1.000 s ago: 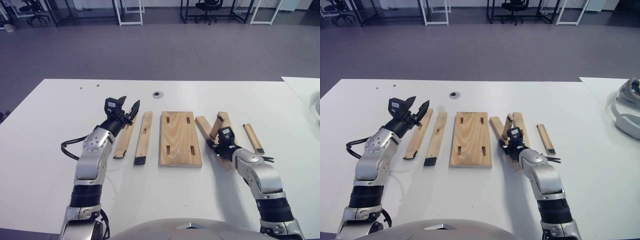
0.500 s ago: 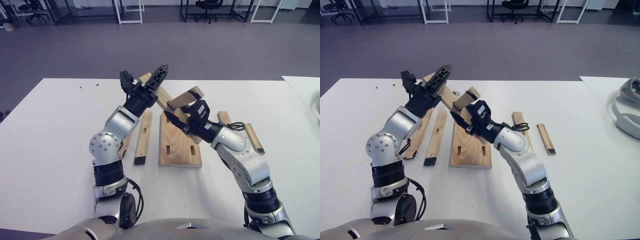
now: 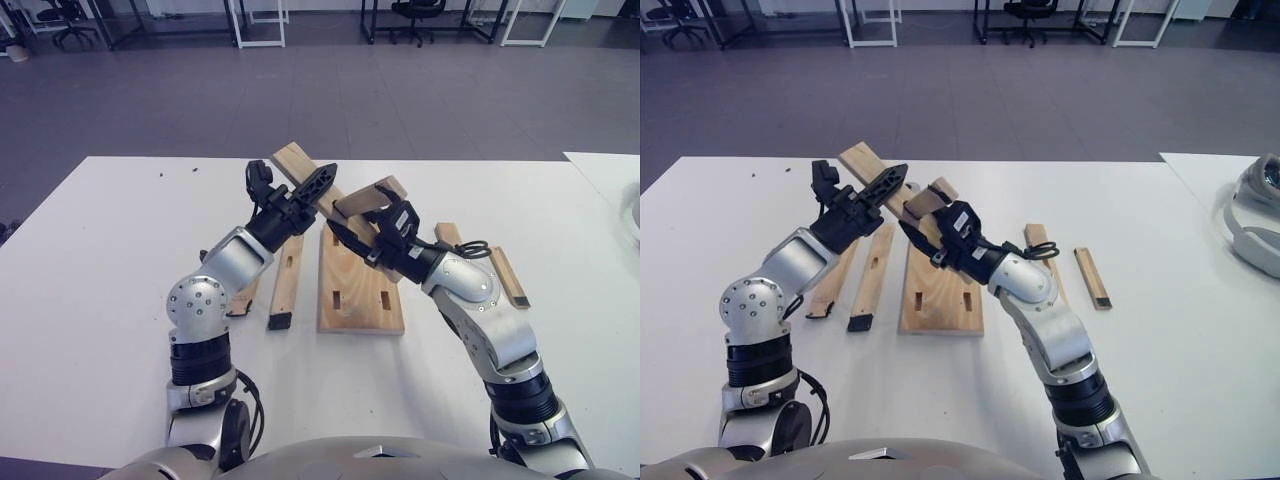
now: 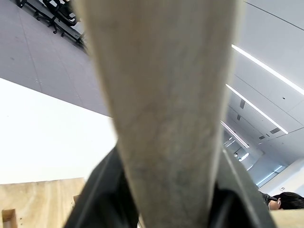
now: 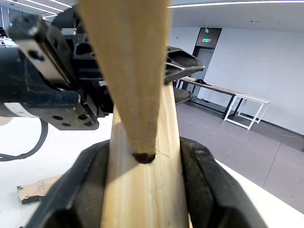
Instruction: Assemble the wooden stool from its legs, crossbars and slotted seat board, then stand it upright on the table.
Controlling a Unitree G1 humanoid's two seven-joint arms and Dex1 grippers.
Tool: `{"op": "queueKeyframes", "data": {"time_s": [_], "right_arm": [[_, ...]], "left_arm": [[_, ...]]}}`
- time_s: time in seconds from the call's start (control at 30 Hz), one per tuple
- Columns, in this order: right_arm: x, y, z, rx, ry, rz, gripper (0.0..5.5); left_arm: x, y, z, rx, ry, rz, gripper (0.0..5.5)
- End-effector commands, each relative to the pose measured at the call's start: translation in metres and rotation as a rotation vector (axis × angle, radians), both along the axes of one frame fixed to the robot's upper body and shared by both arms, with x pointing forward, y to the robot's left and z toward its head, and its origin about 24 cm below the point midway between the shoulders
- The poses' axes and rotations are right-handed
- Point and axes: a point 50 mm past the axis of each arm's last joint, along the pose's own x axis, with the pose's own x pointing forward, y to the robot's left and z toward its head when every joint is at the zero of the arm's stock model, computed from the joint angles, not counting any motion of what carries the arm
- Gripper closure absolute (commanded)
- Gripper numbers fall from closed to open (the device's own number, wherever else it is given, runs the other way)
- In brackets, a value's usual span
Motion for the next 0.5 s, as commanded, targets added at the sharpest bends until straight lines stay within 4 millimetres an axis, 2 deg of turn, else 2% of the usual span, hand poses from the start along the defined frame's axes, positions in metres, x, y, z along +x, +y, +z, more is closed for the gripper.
{"op": "queueKeyframes", "data": {"time_s": [0.03,0.13,0.17,0.2,0.27,0.33,0.43,0.5], "right_arm": [[0.001,-0.001,0.005,-0.001,-0.031,0.005,3.41],[0.001,-0.001,0.002,-0.016,-0.032,0.002,3.41],[0.0,0.0,0.001,-0.015,-0.031,-0.001,3.04],[0.0,0.001,0.001,-0.016,-0.028,0.0,2.9],[-0.003,-0.006,-0.011,-0.072,-0.009,-0.025,2.59],[-0.007,-0.025,-0.025,-0.152,0.026,-0.078,2.55],[-0.013,-0.064,-0.044,-0.284,0.095,-0.223,2.55],[-0.016,-0.085,-0.061,-0.419,0.132,-0.305,2.55]], "left_arm": [[-0.002,0.007,-0.007,0.025,0.027,0.024,4.48],[-0.002,0.01,-0.005,0.01,0.014,0.056,4.48],[-0.001,0.013,-0.006,0.013,0.011,0.084,4.48],[-0.002,0.018,-0.008,0.02,0.011,0.12,4.48],[-0.011,0.038,-0.025,0.066,0.068,0.264,4.48],[-0.029,0.051,-0.03,0.105,0.105,0.38,4.48],[-0.06,0.054,-0.021,0.18,0.112,0.478,4.48],[-0.072,0.058,-0.027,0.214,0.155,0.537,4.48]]}}
